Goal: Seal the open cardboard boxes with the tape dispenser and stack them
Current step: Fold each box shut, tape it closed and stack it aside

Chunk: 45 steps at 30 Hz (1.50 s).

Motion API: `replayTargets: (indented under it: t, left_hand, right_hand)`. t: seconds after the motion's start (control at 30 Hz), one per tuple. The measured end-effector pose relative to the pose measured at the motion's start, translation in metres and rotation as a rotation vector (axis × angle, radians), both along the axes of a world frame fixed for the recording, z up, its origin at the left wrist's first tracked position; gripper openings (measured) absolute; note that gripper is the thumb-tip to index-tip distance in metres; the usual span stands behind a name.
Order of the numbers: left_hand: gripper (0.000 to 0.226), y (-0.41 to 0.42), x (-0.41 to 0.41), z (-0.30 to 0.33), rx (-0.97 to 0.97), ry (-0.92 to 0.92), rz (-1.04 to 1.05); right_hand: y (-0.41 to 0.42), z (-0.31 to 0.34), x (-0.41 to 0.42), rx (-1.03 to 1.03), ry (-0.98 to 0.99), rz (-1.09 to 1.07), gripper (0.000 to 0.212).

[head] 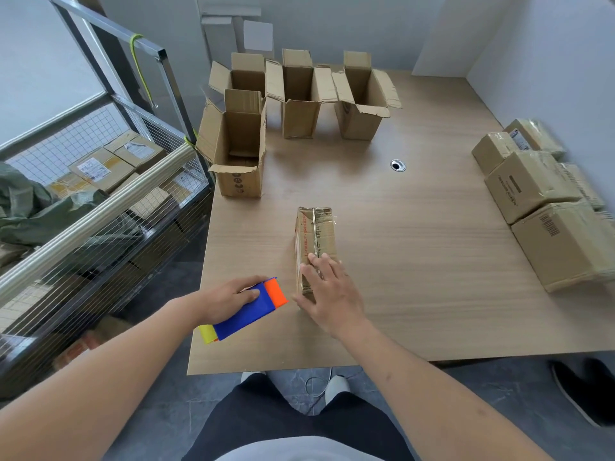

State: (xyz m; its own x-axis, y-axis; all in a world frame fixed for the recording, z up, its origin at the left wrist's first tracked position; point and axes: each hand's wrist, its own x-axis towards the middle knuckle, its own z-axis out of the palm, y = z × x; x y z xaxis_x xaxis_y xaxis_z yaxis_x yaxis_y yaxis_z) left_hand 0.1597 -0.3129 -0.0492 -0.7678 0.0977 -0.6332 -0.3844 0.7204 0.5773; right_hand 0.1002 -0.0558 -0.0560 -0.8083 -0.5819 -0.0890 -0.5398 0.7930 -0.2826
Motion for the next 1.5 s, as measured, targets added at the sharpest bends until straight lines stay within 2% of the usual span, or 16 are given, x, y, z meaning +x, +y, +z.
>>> replayTargets:
  t: [0.1,0.27,0.37,0.5,0.63,0.73,0.83,0.93,0.97,1.07,1.13,1.27,1.33,1.5]
  left_hand:
    - [0.040,-0.003,-0.004,0.011,0.038,0.047,0.036]
    - [0.042,-0.009,-0.006,0.028,0.236,0.144,0.119]
    - [0.047,-0.008,-0.010,0.035,0.339,0.209,0.110]
    - [0.051,-0.005,-0.015,0.041,0.411,0.272,0.119]
    - [0.060,-0.009,-0.022,0.046,0.385,0.339,0.101]
    - [0.065,-0.016,-0.027,0.049,0.336,0.371,0.097]
    - [0.067,-0.023,-0.030,0.052,0.327,0.360,0.102]
    - [0.069,-0.031,-0.031,0.054,0.319,0.350,0.112]
    - [0.069,-0.033,-0.030,0.054,0.321,0.346,0.118]
    - [0.068,-0.039,-0.030,0.056,0.327,0.327,0.122]
    - [0.068,-0.041,-0.030,0.056,0.316,0.329,0.107]
    - [0.070,-0.046,-0.028,0.056,0.313,0.338,0.082]
    - [0.070,-0.049,-0.028,0.055,0.312,0.343,0.088]
    - [0.069,-0.052,-0.028,0.053,0.323,0.325,0.095]
  right_hand:
    - [-0.012,0.002,0.001,0.039,0.052,-0.044,0.056]
    - [-0.005,0.005,-0.013,0.086,0.103,-0.053,0.082]
    - [-0.003,0.008,-0.025,0.106,0.053,-0.135,0.094]
    - [-0.008,0.010,-0.041,0.133,-0.040,-0.283,0.082]
    - [-0.003,0.015,-0.047,0.097,-0.038,-0.213,0.080]
    - [0.005,0.016,-0.050,0.045,-0.006,-0.110,0.067]
    - [0.006,0.020,-0.054,0.019,-0.022,-0.135,0.061]
    - [-0.002,0.022,-0.056,0.050,0.051,-0.145,0.052]
    - [-0.007,0.023,-0.055,0.093,0.071,-0.159,0.061]
    - [-0.030,0.020,-0.051,0.177,0.035,-0.250,0.107]
    - [-0.045,0.014,-0.050,0.170,-0.023,-0.325,0.119]
    - [-0.065,0.008,-0.050,0.127,-0.100,-0.453,0.111]
    - [-0.067,0.006,-0.050,0.091,-0.111,-0.445,0.107]
    - [-0.043,0.010,-0.055,0.062,-0.103,-0.153,0.093]
